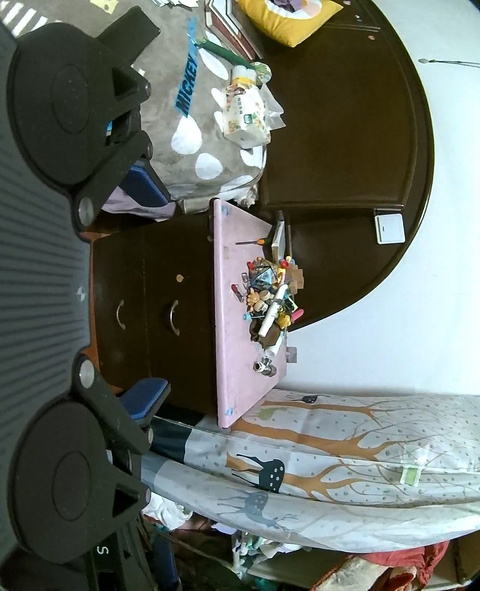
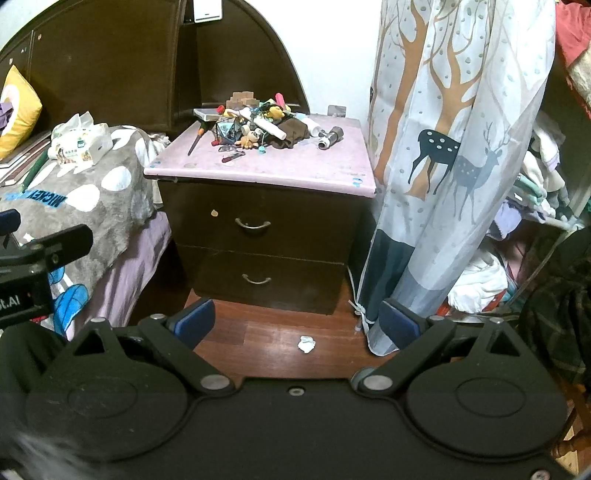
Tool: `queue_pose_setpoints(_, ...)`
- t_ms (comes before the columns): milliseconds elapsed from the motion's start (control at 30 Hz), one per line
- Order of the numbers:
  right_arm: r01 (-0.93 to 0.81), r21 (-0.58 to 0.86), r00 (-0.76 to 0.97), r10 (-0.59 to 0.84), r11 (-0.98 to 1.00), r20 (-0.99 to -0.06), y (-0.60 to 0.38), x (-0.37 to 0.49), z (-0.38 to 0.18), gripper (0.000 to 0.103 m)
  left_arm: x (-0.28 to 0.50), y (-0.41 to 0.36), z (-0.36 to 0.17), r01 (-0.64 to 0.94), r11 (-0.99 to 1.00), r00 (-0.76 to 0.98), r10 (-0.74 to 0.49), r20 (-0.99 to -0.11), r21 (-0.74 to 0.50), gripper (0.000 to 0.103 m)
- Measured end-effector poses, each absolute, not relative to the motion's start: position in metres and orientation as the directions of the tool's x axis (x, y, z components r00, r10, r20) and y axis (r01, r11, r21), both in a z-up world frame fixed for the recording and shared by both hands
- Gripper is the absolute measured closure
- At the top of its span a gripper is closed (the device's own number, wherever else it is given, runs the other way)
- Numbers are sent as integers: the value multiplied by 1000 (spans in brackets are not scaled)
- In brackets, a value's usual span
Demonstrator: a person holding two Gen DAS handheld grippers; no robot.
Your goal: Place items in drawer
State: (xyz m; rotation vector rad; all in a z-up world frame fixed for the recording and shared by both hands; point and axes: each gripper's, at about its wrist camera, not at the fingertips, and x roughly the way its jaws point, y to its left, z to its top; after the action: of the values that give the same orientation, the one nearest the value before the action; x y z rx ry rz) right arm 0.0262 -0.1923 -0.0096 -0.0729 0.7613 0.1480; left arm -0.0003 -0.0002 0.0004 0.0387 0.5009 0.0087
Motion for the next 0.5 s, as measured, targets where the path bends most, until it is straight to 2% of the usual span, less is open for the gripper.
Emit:
queue_pose_setpoints(200, -159, -7, 711, 110, 987, -695, -191, 26, -10, 6, 2, -3, 4, 8, 999, 861, 11, -509, 34, 3)
queue_pose_setpoints(500, -158, 0, 708, 114, 987, -697, -192, 28, -12, 6, 1, -3, 2, 10, 1000, 866, -1, -500, 16, 3)
